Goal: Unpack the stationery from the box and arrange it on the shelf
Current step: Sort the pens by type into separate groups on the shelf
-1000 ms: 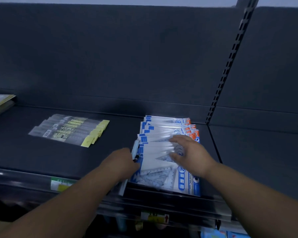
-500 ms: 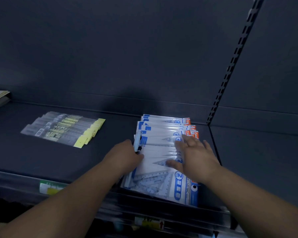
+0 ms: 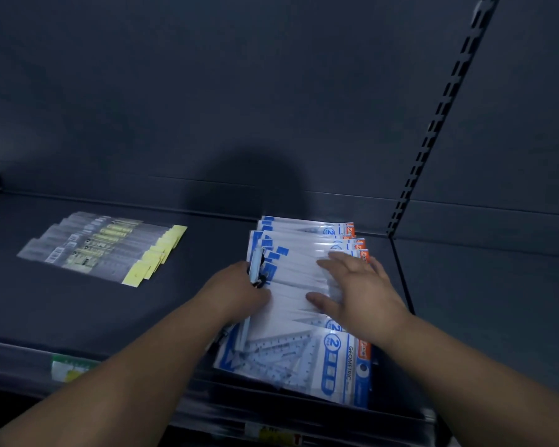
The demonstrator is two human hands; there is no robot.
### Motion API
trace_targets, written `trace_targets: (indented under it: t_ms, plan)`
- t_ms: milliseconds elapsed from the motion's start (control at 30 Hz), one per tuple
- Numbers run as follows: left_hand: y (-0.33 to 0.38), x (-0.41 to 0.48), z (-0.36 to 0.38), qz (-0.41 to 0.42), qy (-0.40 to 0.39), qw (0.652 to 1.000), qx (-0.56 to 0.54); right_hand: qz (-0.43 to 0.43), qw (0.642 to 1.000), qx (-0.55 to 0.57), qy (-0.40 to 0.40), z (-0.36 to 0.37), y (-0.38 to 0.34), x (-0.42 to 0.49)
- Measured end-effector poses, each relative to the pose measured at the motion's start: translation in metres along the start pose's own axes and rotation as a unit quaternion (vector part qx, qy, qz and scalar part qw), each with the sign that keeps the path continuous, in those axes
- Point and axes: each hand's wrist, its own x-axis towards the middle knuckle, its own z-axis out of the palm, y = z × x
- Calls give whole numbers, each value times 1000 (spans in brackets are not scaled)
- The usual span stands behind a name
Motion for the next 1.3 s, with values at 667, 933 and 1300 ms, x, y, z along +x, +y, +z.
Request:
trace_targets:
  t_ms: [667, 933, 1300]
  plan:
    - [-6, -1, -4, 5, 1, 1000, 8, 65, 991, -51, -109, 0, -9, 25]
    - [21, -18, -27, 138, 116, 979, -91, 88, 965, 183, 164, -20, -38, -32]
    - [99, -95, 29, 177, -55, 828, -530, 313, 573, 752, 89, -35, -66, -133]
